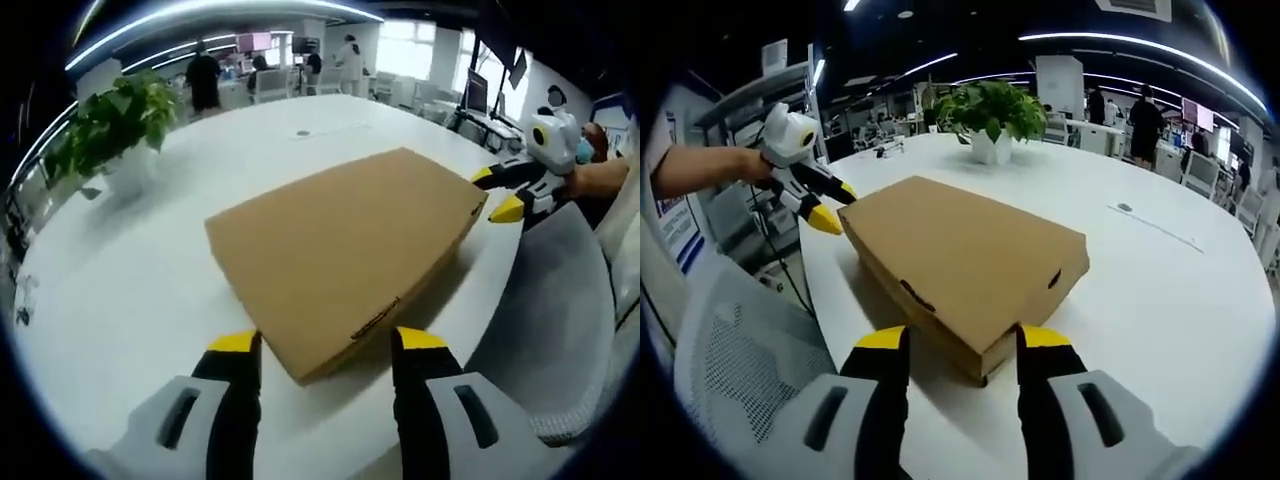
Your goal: Operate the shoe box by opening the lid, removing the specified soft item, and placing it in the target area until the item is outside and the box remains undamaged.
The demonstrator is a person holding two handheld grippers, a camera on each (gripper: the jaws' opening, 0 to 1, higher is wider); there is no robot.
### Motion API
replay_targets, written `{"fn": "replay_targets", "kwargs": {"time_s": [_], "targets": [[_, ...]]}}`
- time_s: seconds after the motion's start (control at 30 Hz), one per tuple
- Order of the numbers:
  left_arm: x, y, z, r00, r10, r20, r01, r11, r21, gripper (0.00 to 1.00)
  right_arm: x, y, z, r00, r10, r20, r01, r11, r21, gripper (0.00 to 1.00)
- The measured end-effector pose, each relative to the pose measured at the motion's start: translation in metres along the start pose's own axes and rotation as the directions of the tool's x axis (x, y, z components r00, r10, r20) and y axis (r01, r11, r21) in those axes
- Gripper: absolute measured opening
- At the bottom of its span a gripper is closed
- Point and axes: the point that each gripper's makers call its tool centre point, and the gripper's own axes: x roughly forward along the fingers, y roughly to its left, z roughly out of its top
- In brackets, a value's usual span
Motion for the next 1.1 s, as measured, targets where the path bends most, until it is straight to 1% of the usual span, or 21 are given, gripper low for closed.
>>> {"fn": "replay_targets", "kwargs": {"time_s": [0.07,0.2,0.33,0.63,0.83,0.93,1.1], "targets": [[-0.001,-0.001,0.001,1.000,-0.004,0.006,0.004,1.000,-0.005,0.56,-0.001,0.001,0.002,1.000,0.002,0.003,-0.002,1.000,-0.001,0.41],[-0.004,0.000,0.004,1.000,-0.002,0.021,0.002,1.000,-0.013,0.56,-0.002,0.003,0.005,1.000,0.004,0.008,-0.004,1.000,0.007,0.43],[-0.006,-0.002,0.007,0.999,-0.006,0.033,0.006,1.000,-0.016,0.59,-0.006,0.005,0.010,1.000,0.007,0.021,-0.007,1.000,0.011,0.44],[-0.017,-0.002,0.019,0.997,-0.008,0.076,0.011,1.000,-0.030,0.60,-0.014,0.006,0.025,0.999,0.005,0.050,-0.005,1.000,0.002,0.46],[-0.028,-0.002,0.034,0.992,-0.005,0.124,0.009,0.999,-0.032,0.60,-0.020,0.005,0.040,0.997,0.007,0.076,-0.006,1.000,-0.021,0.47],[-0.034,-0.002,0.044,0.989,-0.002,0.147,0.007,1.000,-0.029,0.61,-0.024,0.004,0.051,0.995,0.004,0.098,-0.001,0.999,-0.035,0.48],[-0.042,-0.002,0.059,0.982,-0.001,0.189,0.006,1.000,-0.024,0.63,-0.027,0.000,0.066,0.992,-0.002,0.125,0.010,0.998,-0.062,0.50]]}}
